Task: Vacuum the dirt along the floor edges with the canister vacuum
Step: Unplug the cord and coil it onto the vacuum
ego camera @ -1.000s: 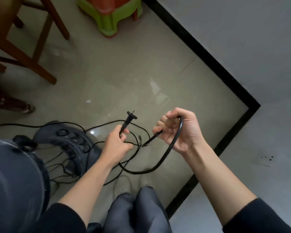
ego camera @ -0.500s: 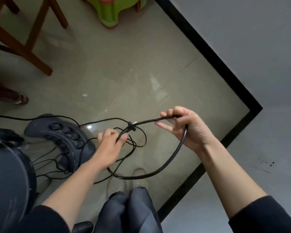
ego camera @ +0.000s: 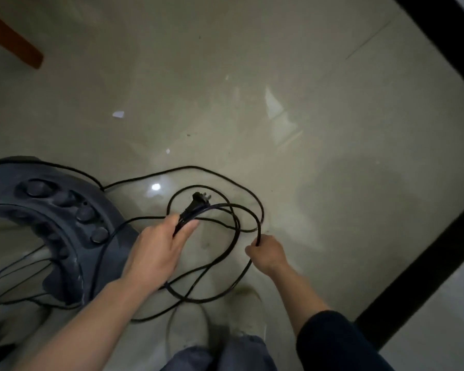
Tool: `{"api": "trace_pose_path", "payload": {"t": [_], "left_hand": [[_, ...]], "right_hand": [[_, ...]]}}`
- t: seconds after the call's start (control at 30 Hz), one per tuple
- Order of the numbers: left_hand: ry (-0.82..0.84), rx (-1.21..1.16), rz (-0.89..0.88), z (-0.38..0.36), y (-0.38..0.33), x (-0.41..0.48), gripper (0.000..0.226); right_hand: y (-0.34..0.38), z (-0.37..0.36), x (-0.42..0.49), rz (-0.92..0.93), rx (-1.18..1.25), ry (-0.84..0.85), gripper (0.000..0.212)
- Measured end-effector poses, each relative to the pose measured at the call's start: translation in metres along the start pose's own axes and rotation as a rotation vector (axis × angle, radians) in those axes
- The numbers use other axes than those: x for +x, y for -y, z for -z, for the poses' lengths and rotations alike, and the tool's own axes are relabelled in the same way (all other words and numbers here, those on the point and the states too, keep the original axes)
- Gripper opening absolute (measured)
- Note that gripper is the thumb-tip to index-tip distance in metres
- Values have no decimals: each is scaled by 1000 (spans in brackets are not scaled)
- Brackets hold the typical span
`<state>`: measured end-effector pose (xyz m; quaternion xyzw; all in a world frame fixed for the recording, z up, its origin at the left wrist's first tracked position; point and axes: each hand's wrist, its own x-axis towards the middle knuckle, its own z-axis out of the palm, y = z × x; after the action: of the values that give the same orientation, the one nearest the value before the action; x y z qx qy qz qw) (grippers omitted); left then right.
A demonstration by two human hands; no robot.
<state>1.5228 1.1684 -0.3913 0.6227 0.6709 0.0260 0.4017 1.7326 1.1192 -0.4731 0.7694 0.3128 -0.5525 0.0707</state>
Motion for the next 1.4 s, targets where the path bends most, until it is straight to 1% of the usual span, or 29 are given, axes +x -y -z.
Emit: {"api": "trace_pose_path", "payload": {"t": [0.07, 0.17, 0.23, 0.3, 0.4, 0.5, 0.53, 0.6, 0.63, 0.7, 0.77, 0.87, 0.93, 1.0, 1.07, 1.17, 1.23, 1.33, 1.4], "left_hand": [[-19, -2, 5, -16, 17, 11, 43], [-81, -28, 27, -32, 41, 21, 43], [-103, -51, 36, -38, 53, 25, 42], [-111, -68, 36, -43, 61, 27, 42], [-121, -97, 36, -45, 67, 29, 42], [-96, -130, 42, -41, 67, 27, 41], [-88, -149, 45, -39, 65, 25, 41], [-92, -187, 40, -32, 56, 18, 42], [-105, -200, 38, -27, 50, 13, 41], [-140, -257, 73, -15, 36, -3, 40], [-172, -349, 157, 2, 15, -22, 43], [-226, -511, 261, 40, -30, -52, 40], [-278, -612, 281, 76, -64, -75, 34], [-334, -610, 258, 119, -90, -100, 31], [-368, -625, 249, 161, -107, -126, 28], [-349, -700, 241, 207, -123, -160, 20], [-315, -734, 232, 226, -136, -179, 17], [-251, -886, 210, 247, -164, -198, 15], [-265, -965, 167, 265, -178, -207, 16]], "right_hand": [[-4, -24, 25, -60, 133, -34, 26], [-1, -52, 56, -154, 409, -70, 32], [8, -63, 67, -225, 574, -78, 28], [13, -74, 80, -298, 704, -138, 26], [21, -87, 92, -401, 802, -289, 26], [24, -90, 91, -433, 741, -403, 23], [25, -86, 84, -393, 752, -443, 18], [27, -67, 65, -238, 797, -519, 4], [29, -54, 52, -151, 811, -551, 4], [37, -20, 23, 17, 766, -600, 16], [54, 20, -14, 165, 656, -585, 21], [91, 78, -86, 365, 498, -490, 24], [119, 112, -144, 482, 361, -449, 22], [143, 140, -206, 582, 209, -447, 17], [164, 162, -265, 631, 114, -398, 8], [190, 186, -343, 649, 87, -278, 11], [209, 197, -384, 669, 65, -213, 7], [239, 202, -433, 704, 57, -83, 6], [259, 204, -460, 745, -44, -69, 6]]}}
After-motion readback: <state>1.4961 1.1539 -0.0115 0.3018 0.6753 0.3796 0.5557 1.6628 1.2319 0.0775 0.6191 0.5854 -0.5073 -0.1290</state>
